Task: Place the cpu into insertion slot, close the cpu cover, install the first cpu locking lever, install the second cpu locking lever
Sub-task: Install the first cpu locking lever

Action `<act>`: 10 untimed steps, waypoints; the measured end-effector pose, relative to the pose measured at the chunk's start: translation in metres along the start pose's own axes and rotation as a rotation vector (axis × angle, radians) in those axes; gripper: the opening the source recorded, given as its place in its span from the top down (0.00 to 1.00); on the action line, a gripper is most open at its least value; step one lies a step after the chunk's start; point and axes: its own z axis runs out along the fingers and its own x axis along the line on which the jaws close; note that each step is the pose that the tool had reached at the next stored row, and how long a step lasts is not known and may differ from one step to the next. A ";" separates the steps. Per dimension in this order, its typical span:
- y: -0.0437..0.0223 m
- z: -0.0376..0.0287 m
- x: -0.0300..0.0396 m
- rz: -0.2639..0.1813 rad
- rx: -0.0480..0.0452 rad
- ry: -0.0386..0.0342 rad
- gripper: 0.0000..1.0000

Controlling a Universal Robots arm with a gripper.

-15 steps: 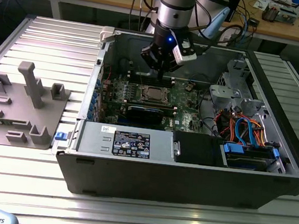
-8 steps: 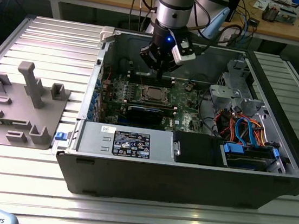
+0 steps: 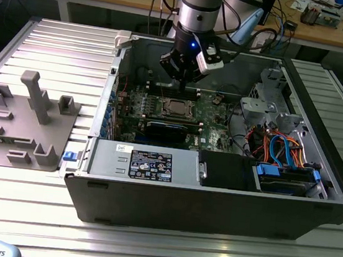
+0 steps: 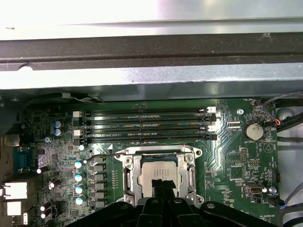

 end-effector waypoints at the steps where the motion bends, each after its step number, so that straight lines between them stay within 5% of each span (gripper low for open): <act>1: 0.0000 0.0000 0.0001 0.000 0.0000 0.0000 0.89; 10: -0.0001 0.0000 0.0016 0.000 0.0000 0.0000 0.89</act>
